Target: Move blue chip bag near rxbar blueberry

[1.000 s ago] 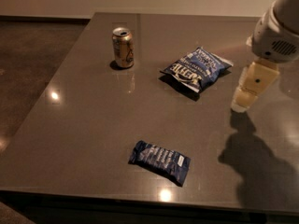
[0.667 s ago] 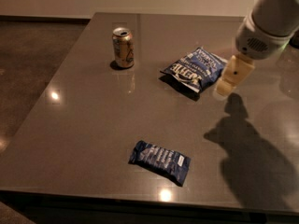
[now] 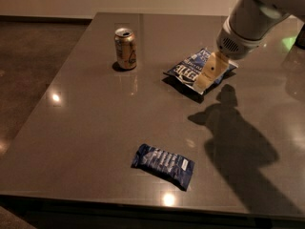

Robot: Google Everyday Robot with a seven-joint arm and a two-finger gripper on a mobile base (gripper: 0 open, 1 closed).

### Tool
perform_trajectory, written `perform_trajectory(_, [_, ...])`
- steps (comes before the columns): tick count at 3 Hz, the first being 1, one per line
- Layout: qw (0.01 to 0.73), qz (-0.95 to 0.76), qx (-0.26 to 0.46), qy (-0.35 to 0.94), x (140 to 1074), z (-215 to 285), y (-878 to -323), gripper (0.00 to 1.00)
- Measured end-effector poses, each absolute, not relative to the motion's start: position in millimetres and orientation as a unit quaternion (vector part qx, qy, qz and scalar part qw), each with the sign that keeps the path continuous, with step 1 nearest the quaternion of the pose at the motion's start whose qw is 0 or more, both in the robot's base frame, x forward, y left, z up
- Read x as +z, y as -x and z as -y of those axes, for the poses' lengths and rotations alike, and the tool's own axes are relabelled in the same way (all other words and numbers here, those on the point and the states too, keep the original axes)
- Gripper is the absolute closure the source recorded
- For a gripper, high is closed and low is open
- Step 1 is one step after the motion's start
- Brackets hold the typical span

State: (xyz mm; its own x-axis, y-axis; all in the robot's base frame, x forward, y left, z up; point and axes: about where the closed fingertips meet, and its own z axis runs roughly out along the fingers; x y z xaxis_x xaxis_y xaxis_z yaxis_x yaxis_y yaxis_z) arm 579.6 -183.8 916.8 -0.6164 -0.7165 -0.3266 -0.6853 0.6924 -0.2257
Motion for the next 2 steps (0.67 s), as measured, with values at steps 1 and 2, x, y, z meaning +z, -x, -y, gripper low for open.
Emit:
perform_trajectory(1, [0.202,-0.902,-0.036,0.38,901,171,-600,0.0])
perform_trajectory(2, [0.202,-0.903,-0.036,0.378,893,167,-610,0.0])
